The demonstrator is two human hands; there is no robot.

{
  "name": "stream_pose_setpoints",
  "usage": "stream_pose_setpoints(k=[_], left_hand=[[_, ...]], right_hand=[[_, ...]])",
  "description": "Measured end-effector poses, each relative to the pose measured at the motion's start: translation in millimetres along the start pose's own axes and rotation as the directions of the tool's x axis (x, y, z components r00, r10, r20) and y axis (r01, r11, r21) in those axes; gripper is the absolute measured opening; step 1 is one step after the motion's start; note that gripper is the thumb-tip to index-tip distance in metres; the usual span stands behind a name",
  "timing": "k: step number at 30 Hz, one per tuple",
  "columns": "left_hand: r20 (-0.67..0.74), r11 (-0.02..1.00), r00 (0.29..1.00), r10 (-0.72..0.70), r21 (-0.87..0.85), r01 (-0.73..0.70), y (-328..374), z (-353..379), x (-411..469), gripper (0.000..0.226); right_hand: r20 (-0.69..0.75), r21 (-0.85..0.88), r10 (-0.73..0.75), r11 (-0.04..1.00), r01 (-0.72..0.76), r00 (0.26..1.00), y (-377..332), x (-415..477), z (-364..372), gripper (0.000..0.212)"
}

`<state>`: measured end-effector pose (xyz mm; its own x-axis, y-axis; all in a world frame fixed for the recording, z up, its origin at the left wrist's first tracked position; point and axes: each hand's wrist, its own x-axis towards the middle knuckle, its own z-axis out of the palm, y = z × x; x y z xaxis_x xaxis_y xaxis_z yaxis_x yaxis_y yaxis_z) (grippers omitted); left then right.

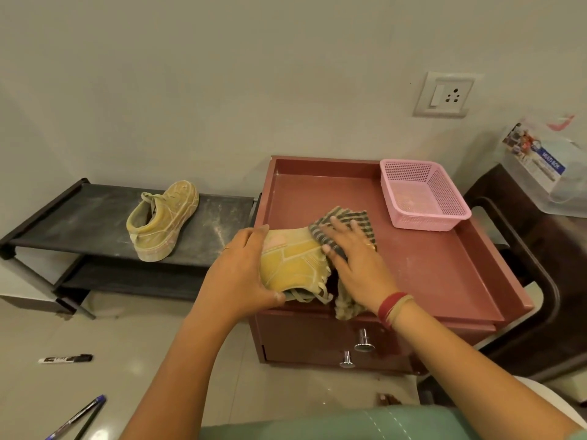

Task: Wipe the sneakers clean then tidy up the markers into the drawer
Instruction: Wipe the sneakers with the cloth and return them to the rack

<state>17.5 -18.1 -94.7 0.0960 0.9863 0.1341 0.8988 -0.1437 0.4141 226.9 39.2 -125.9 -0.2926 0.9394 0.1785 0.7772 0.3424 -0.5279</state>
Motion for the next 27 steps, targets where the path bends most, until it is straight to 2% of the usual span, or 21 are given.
stream_pose_setpoints(k=[2, 3, 4, 5, 6, 7, 8, 9, 10, 11, 12, 13, 14, 15, 16, 18, 19, 22, 23, 24, 27], left_hand=[[0.007, 1.0, 1.0, -0.007, -0.004, 0.007, -1.7, 0.0, 0.3, 0.11], [0.009, 1.0, 1.0, -0.013, -0.009, 0.013, -2.2, 0.1, 0.4, 0.11], [0.008, 1.0, 1.0, -0.019, -0.018, 0.019, -2.5, 0.3, 0.4, 0.11], [0.008, 0.999, 1.0, -0.022, -0.024, 0.022, -2.3, 0.6, 0.6, 0.11], [0.009, 0.999, 1.0, -0.02, -0.027, 0.02, -1.8, 0.7, 0.9, 0.109], [0.01, 0.999, 1.0, -0.018, -0.028, 0.018, -1.4, 0.8, 1.2, 0.109], [0.01, 0.999, 1.0, -0.018, -0.029, 0.018, -1.5, 1.1, 1.5, 0.108], [0.01, 0.999, 1.0, -0.02, -0.028, 0.02, -1.8, 1.3, 1.8, 0.108], [0.01, 0.999, 1.0, -0.022, -0.027, 0.022, -2.1, 1.6, 2.3, 0.108], [0.011, 0.999, 1.0, -0.024, -0.025, 0.024, -2.5, 1.3, 2.5, 0.109], [0.012, 0.999, 1.0, -0.027, -0.024, 0.027, -2.3, 0.9, 2.6, 0.109], [0.014, 0.999, 0.999, -0.032, -0.024, 0.032, -1.9, 0.3, 2.4, 0.11], [0.016, 0.999, 0.999, -0.035, -0.026, 0.036, -1.5, 0.0, 2.2, 0.11], [0.018, 0.999, 0.999, -0.036, -0.029, 0.037, -1.0, -0.1, 2.3, 0.109], [0.019, 0.999, 0.999, -0.037, -0.032, 0.037, -0.6, 0.0, 2.3, 0.108], [0.016, 0.998, 0.999, -0.04, -0.039, 0.041, -1.1, 0.0, 1.5, 0.108], [0.013, 0.998, 0.999, -0.039, -0.041, 0.039, -1.7, 0.1, 1.2, 0.108], [0.012, 0.998, 1.0, -0.029, -0.048, 0.03, -2.9, -0.5, 1.3, 0.107], [0.012, 0.998, 0.999, -0.03, -0.051, 0.03, -2.9, -0.8, 1.9, 0.107], [0.014, 0.998, 0.999, -0.033, -0.054, 0.033, -2.6, -1.0, 2.3, 0.107], [0.013, 0.998, 0.999, -0.038, -0.049, 0.039, -2.2, -2.3, 3.9, 0.106]], right_hand=[[0.01, 0.044, -0.024, 0.999, 0.024, 1.0, 4.4, -0.7, 1.7, 0.044], [-0.028, 0.164, 0.055, 0.985, -0.049, 0.998, 10.6, 3.8, 1.2, 0.043], [-0.052, 0.398, 0.199, 0.903, -0.162, 0.979, 15.6, 10.7, -2.5, 0.04], [-0.026, 0.676, 0.376, 0.689, -0.261, 0.926, 19.5, 17.1, -7.9, 0.037], [0.035, 0.867, 0.514, 0.41, -0.282, 0.857, 22.6, 21.5, -14.9, 0.032], [0.066, 0.952, 0.601, 0.2, -0.23, 0.797, 27.6, 23.3, -19.7, 0.028], [0.046, 0.971, 0.644, 0.15, -0.184, 0.763, 28.5, 22.0, -23.7, 0.024], [-0.024, 0.959, 0.651, 0.229, -0.165, 0.759, 26.9, 21.0, -25.7, 0.021], [-0.118, 0.917, 0.61, 0.37, -0.15, 0.784, 21.8, 17.8, -25.6, 0.019], [-0.198, 0.834, 0.495, 0.538, -0.12, 0.846, 14.8, 12.3, -23.5, 0.021], [-0.236, 0.666, 0.31, 0.742, -0.079, 0.921, 9.3, 6.0, -18.3, 0.027], [-0.185, 0.422, 0.101, 0.907, -0.014, 0.978, 7.2, 1.5, -9.1, 0.035], [-0.095, 0.187, -0.047, 0.98, 0.064, 0.994, 7.9, -1.6, 0.6, 0.041], [-0.041, 0.07, -0.103, 0.992, 0.106, 0.994, 13.0, -0.8, 8.7, 0.044], [-0.048, 0.074, -0.074, 0.994, 0.077, 0.996, 16.6, 2.2, 10.4, 0.045], [-0.139, 0.286, 0.121, 0.955, -0.077, 0.983, 22.0, 11.2, 6.3, 0.046], [-0.156, 0.33, 0.162, 0.938, -0.104, 0.974, 22.8, 13.4, 5.8, 0.046], [-0.067, 0.217, -0.005, 0.976, 0.019, 0.998, 18.5, 5.2, 12.6, 0.049], [-0.034, 0.226, -0.033, 0.973, 0.04, 0.999, 19.4, 2.7, 14.8, 0.049], [-0.045, 0.269, -0.009, 0.963, 0.021, 0.999, 23.2, 4.0, 15.6, 0.048], [-0.136, 0.478, 0.246, 0.865, -0.154, 0.96, 35.9, 17.5, 7.7, 0.044]])
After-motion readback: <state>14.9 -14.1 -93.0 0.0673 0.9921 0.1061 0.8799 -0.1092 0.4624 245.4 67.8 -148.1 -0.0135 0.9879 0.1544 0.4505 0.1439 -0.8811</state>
